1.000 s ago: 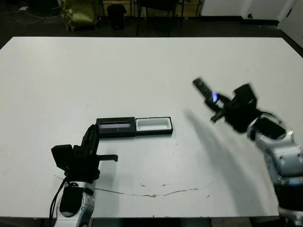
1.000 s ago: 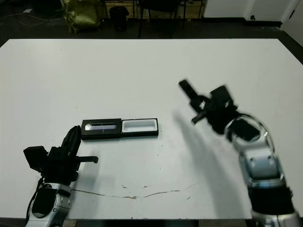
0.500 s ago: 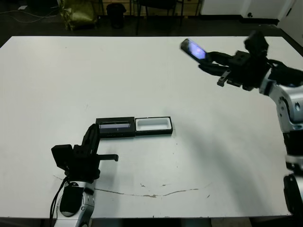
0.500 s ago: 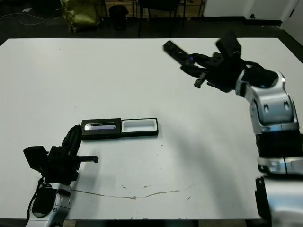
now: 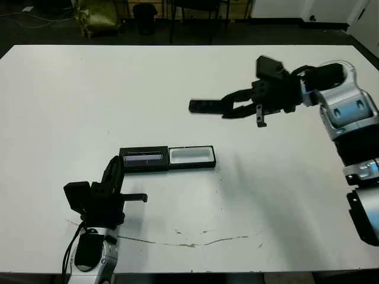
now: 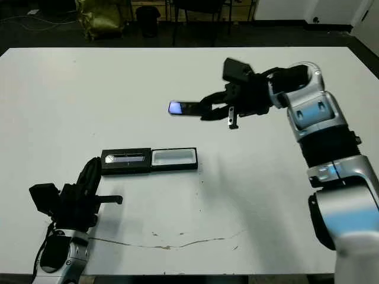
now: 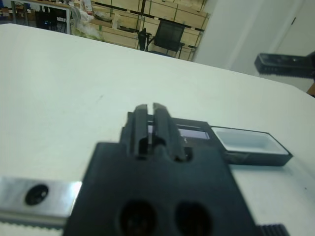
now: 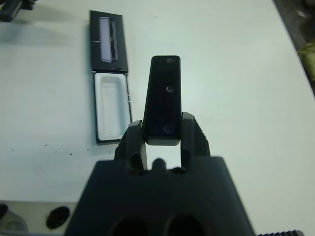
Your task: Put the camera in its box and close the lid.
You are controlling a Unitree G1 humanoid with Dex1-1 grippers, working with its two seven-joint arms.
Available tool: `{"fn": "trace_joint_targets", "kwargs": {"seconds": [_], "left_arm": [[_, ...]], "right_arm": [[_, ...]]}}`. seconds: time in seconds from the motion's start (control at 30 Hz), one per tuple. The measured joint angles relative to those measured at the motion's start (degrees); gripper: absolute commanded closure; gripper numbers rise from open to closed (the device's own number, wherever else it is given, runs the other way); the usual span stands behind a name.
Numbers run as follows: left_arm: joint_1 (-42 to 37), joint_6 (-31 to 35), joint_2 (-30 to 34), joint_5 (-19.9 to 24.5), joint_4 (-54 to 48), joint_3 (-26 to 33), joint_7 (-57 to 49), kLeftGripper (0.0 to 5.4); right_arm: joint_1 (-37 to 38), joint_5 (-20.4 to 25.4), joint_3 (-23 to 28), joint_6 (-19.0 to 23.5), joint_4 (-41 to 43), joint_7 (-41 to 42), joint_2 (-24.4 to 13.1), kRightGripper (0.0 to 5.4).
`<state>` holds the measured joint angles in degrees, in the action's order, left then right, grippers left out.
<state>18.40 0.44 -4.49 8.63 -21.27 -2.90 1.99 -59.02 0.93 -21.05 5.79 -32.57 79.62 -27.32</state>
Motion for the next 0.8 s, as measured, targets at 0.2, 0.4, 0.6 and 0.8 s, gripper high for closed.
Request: {"fn": "trace_joint_targets", "kwargs": {"seconds": [0.2,0.4,0.6,0.8], "left_arm": [[0.0,-0.3,-0.1,0.1,0.3,0.0,0.0,5.4],[0.2,-0.2,-0.2,0.1,0.3,-0.2,-0.3,5.4],[0.4,-0.3,-0.3,-0.2,0.2,-0.5,-0.6,5.4],[0.5,-0.1,-0.3,-0.3,0.1,-0.6,-0.8,5.4]], "right_arm": [[-0.8,-2.2,-1.8,-0.3,-1.5,3.5,1.2,5.05],[-1.1,-3.2,-2.9,-0.3,-4.8,6.4,2.7,5.05],[-1.2,-4.7,-3.8,-0.4,-6.3,7.5,3.8,5.05],[-1.2,-7.5,-5.6,-2.1,-7.1,7.5,4.1,5.05]]}}
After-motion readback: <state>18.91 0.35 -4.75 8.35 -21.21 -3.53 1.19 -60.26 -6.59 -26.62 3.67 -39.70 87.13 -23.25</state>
